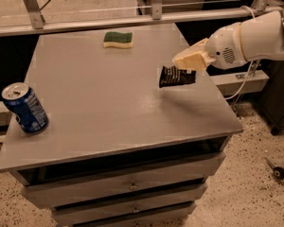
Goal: Pick rxbar chocolate
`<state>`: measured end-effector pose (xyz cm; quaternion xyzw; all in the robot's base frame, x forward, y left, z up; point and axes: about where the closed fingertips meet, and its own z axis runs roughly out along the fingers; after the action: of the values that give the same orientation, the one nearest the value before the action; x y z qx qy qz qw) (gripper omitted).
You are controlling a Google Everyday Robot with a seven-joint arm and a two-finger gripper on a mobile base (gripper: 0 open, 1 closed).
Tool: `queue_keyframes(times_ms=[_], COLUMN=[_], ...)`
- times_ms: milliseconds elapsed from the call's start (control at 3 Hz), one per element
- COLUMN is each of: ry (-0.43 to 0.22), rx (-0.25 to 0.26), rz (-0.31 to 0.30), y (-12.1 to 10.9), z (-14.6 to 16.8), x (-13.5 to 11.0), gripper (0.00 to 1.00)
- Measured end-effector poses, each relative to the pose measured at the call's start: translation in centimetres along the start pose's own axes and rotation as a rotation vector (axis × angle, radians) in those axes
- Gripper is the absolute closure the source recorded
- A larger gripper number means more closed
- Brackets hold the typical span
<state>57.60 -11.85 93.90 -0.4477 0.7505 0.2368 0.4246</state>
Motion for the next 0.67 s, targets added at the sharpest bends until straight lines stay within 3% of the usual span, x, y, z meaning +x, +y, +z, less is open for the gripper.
queue_keyframes(times_ms=[333,667], ry=[-0.034,-0.032], rx=[-0.011,-0.06], rz=[0.029,0.116], y=[0.3,1.6], z=[0.7,2.1], x=[-0.4,2.0], gripper=[1.0,0.98])
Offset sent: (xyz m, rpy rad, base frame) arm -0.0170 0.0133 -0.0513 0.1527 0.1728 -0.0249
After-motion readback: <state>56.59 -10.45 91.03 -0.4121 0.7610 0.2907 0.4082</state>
